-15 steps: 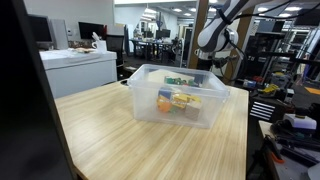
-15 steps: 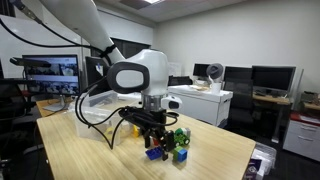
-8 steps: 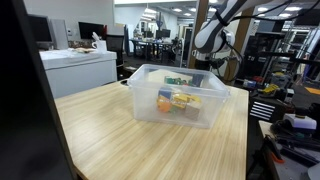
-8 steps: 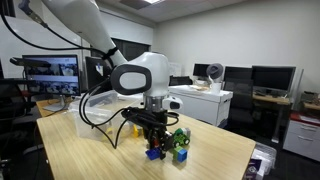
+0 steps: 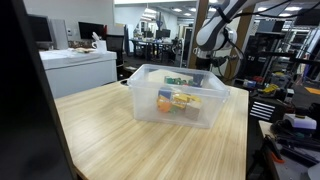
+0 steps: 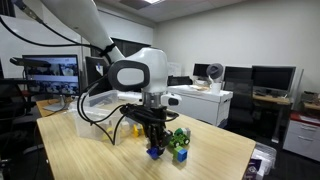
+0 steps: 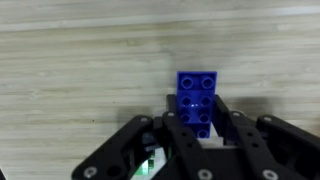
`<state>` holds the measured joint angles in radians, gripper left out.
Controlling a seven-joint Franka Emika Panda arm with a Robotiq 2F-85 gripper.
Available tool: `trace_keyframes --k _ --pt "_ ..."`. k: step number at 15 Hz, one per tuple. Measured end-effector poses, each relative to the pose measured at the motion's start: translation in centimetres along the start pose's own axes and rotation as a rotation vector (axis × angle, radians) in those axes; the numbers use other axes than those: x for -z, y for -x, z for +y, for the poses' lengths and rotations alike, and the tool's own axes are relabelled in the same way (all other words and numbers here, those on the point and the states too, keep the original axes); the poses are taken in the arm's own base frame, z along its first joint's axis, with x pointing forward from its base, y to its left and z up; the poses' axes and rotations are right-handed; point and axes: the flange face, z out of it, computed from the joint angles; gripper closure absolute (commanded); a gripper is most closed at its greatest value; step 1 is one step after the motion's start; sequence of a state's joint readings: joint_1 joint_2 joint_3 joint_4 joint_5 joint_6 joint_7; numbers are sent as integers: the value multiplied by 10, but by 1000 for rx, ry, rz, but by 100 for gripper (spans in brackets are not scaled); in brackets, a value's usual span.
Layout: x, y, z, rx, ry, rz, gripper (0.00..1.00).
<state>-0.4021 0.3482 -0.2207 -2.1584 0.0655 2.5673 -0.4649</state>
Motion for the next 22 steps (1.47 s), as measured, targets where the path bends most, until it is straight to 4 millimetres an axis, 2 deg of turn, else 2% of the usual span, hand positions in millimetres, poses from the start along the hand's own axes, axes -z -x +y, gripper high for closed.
trace_keyframes --k 2,4,5,8,10,12,14,16,17,18,20,22 --pt "16 2 -2 9 37 7 90" --pt "41 1 -6 33 87 27 90" --pt "69 -2 -13 59 119 60 90" --pt "123 -10 -39 140 161 147 90" --pt "155 -14 -72 204 162 206 90" --pt "186 -8 -122 296 147 266 90" --pt "207 7 -168 393 124 309 90" --pt "217 27 -205 477 90 326 90" --pt "216 40 -221 513 71 319 52" --pt "213 49 -229 531 54 300 39" --pt "203 61 -234 542 28 264 26" --pt "193 67 -228 532 -6 241 12"
